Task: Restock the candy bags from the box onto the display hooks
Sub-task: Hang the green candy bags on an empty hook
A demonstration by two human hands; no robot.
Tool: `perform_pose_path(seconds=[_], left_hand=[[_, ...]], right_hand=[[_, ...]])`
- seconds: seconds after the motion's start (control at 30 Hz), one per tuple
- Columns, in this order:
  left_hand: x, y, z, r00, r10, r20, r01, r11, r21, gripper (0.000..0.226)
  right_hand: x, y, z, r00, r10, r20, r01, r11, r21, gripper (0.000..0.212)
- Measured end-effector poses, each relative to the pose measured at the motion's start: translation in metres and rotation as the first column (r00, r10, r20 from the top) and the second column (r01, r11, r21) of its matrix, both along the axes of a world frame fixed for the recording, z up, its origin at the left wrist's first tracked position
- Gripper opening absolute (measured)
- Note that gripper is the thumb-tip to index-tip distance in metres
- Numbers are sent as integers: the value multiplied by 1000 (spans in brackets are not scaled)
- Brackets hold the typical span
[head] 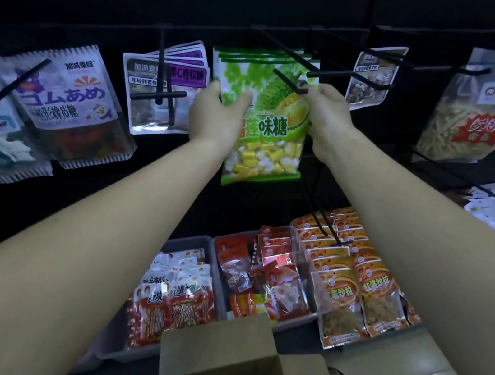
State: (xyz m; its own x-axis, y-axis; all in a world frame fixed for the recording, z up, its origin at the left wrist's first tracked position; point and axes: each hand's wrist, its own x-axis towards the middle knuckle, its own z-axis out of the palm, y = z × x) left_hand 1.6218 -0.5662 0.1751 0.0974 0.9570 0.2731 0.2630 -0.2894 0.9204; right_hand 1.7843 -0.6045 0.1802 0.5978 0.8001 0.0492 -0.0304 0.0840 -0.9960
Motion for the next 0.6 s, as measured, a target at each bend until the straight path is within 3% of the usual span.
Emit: perform_pose_path(seconds=[0.13, 0.27, 0.4, 0.47, 0.53, 0.6], left_hand=[[-11, -3, -15, 996, 42, -82, -39, 998, 42, 20], [-34, -23, -51, 989, 6, -151, 0, 999, 36, 36], [-81, -80, -129, 907, -149, -393, 172, 985, 23, 50], [-113, -110, -179, 746, -265, -611, 333, 943, -2, 52], [-143, -132, -224, 478, -371, -796, 456, 880, -136, 59], [-165, -148, -259, 219, -460, -860, 479, 819, -316, 68]], right_hand=[[-9, -18, -19, 997, -58, 43, 61, 995, -75, 30], [-30, -53, -62, 963, -194, 185, 223, 962, -154, 44], [-80, -106, -126, 932, -198, 304, 247, 959, -135, 24], [-111, -136, -168, 953, -30, 302, 102, 968, -228, 19], [-138, -159, -216, 935, 193, 299, -75, 929, -364, 27], [-161, -177, -261, 867, 433, 246, -215, 772, -598, 20]])
